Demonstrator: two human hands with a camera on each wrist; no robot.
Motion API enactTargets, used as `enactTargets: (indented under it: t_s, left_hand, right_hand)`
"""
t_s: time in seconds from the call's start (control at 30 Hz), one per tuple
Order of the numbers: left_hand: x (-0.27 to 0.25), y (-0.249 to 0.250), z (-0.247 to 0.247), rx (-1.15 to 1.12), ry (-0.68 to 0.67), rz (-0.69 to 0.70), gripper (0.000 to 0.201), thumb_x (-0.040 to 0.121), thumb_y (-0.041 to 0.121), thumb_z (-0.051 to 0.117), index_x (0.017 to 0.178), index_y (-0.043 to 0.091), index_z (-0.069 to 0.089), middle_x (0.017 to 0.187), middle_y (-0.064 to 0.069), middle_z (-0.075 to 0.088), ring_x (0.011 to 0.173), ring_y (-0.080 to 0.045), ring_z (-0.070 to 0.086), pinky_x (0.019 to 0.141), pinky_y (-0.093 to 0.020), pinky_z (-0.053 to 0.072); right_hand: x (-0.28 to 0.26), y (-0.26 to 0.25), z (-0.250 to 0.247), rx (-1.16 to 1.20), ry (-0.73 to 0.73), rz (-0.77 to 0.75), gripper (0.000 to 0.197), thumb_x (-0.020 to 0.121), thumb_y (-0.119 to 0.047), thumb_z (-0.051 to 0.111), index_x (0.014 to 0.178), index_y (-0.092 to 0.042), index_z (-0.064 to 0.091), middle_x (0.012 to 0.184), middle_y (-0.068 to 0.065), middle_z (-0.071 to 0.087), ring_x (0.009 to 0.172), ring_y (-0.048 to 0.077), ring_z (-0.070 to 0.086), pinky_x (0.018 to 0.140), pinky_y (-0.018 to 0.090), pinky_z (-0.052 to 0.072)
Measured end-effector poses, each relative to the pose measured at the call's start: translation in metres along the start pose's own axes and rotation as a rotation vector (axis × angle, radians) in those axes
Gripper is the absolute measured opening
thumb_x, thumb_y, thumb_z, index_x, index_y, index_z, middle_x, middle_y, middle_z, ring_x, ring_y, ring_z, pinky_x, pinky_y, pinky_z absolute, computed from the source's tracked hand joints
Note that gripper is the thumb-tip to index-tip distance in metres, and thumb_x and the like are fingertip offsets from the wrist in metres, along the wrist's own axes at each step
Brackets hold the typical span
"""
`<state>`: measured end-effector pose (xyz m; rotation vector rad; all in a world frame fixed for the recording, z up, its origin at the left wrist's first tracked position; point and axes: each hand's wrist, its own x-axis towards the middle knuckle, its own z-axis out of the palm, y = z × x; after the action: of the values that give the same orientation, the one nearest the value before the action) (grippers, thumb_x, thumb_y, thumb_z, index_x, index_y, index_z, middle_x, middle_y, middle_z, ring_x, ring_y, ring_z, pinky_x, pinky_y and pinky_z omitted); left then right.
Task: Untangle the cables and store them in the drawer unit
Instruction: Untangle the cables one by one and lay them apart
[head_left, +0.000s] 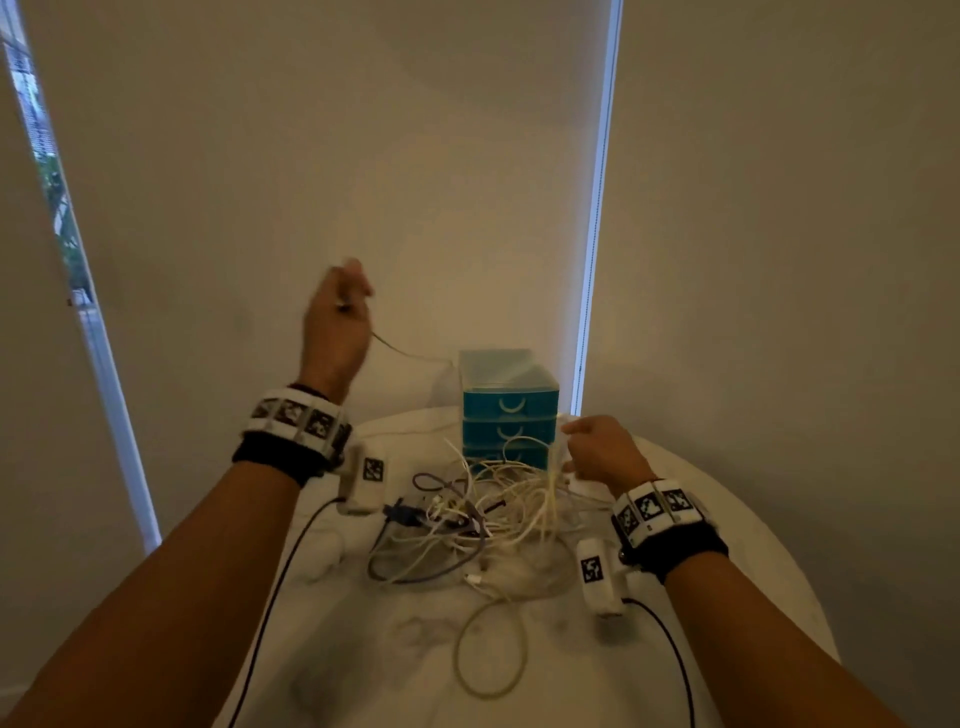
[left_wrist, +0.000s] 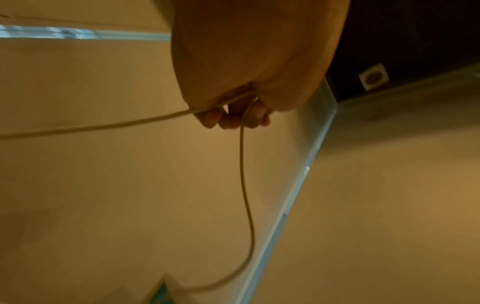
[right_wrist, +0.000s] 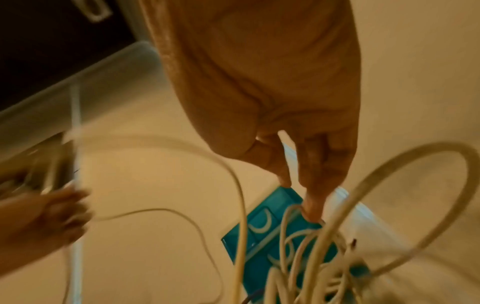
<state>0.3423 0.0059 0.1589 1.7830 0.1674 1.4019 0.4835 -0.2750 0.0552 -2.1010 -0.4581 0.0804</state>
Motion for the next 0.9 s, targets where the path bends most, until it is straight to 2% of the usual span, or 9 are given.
enactTargets:
  t_s: [0.1, 0.17, 0.23, 0.33, 0.43, 0.57, 0.67, 0.8, 0.9]
  left_hand:
    - [-0.026, 0.016, 0.032, 0.107, -0.325, -0.049, 0.036, 0.115, 0.031, 0.04, 0.102, 0.005, 0.061, 0.109, -0.004, 0.067, 0.093, -0.022, 0.068, 0.072, -0.017, 0.051]
    - [-0.039, 0.023, 0.049, 0.135, -0.507, -0.124, 0.038, 0.113, 0.042, 0.042, 0.102, 0.009, 0.06, 0.093, -0.004, 0.066, 0.073, -0.018, 0.065, 0.064, -0.025, 0.058]
    - [-0.048, 0.025, 0.059, 0.206, -0.608, -0.103, 0.045, 0.111, 0.052, 0.041, 0.1, 0.014, 0.062, 0.084, -0.002, 0.065, 0.066, -0.017, 0.062, 0.056, -0.032, 0.056]
    - [-0.057, 0.027, 0.069, 0.367, -0.729, 0.033, 0.04, 0.109, 0.049, 0.048, 0.105, 0.014, 0.067, 0.104, -0.003, 0.072, 0.09, -0.024, 0.069, 0.073, -0.036, 0.056]
    - [-0.061, 0.025, 0.075, 0.401, -0.744, 0.029, 0.028, 0.104, 0.033, 0.064, 0.116, 0.008, 0.06, 0.115, -0.009, 0.072, 0.098, -0.026, 0.069, 0.082, -0.041, 0.058]
    - [-0.066, 0.022, 0.074, 0.249, -0.729, -0.041, 0.045, 0.098, 0.036, 0.074, 0.127, 0.016, 0.046, 0.12, -0.003, 0.07, 0.097, -0.016, 0.071, 0.07, -0.022, 0.056]
    - [-0.069, 0.021, 0.073, 0.197, -0.78, -0.012, 0.053, 0.095, 0.032, 0.079, 0.13, 0.02, 0.04, 0.119, -0.001, 0.074, 0.097, -0.013, 0.075, 0.086, -0.038, 0.064]
    - [-0.07, 0.013, 0.073, 0.143, -0.837, 0.054, 0.056, 0.096, 0.017, 0.076, 0.13, 0.023, 0.032, 0.11, -0.007, 0.073, 0.094, -0.018, 0.075, 0.087, -0.049, 0.063]
    - [-0.065, 0.012, 0.07, 0.132, -0.884, 0.054, 0.06, 0.095, 0.01, 0.075, 0.131, 0.025, 0.029, 0.121, -0.012, 0.068, 0.103, -0.026, 0.074, 0.089, -0.051, 0.063]
  right_hand:
    - [-0.015, -0.03, -0.001, -0.312, 0.355, -0.184, 0.026, 0.101, -0.023, 0.054, 0.114, -0.013, 0.074, 0.119, 0.013, 0.068, 0.104, 0.034, 0.068, 0.084, 0.038, 0.051]
    - [-0.025, -0.05, -0.001, -0.127, 0.403, -0.34, 0.024, 0.105, -0.037, 0.058, 0.108, -0.018, 0.072, 0.107, 0.003, 0.069, 0.092, 0.016, 0.069, 0.075, 0.03, 0.049]
    - [-0.037, -0.067, 0.001, 0.181, 0.287, -0.452, 0.032, 0.102, -0.052, 0.064, 0.116, -0.023, 0.068, 0.104, -0.006, 0.069, 0.082, -0.003, 0.067, 0.065, 0.014, 0.05]
    - [-0.041, -0.08, 0.011, 0.296, 0.089, -0.472, 0.064, 0.09, -0.074, 0.064, 0.139, -0.034, 0.056, 0.117, -0.01, 0.065, 0.088, 0.001, 0.07, 0.065, 0.018, 0.059]
    - [-0.032, -0.076, 0.021, 0.192, 0.137, -0.46, 0.08, 0.078, -0.084, 0.069, 0.137, -0.033, 0.052, 0.109, -0.005, 0.065, 0.087, 0.012, 0.071, 0.071, 0.028, 0.062]
    - [-0.027, -0.067, 0.019, 0.247, 0.267, -0.388, 0.055, 0.088, -0.07, 0.072, 0.113, -0.022, 0.062, 0.088, 0.004, 0.071, 0.072, 0.01, 0.068, 0.052, 0.011, 0.046]
    - [-0.021, -0.064, 0.018, 0.298, 0.163, -0.277, 0.056, 0.086, -0.074, 0.071, 0.109, -0.023, 0.063, 0.087, 0.0, 0.074, 0.069, 0.012, 0.069, 0.054, 0.019, 0.049]
    - [-0.022, -0.069, 0.008, 0.497, -0.119, -0.245, 0.031, 0.099, -0.034, 0.074, 0.113, -0.006, 0.071, 0.069, 0.001, 0.069, 0.058, 0.016, 0.056, 0.052, 0.026, 0.049]
    - [-0.021, -0.072, 0.002, 0.441, -0.086, -0.334, 0.021, 0.098, -0.021, 0.076, 0.113, -0.007, 0.075, 0.084, 0.005, 0.077, 0.067, 0.02, 0.067, 0.066, 0.029, 0.06]
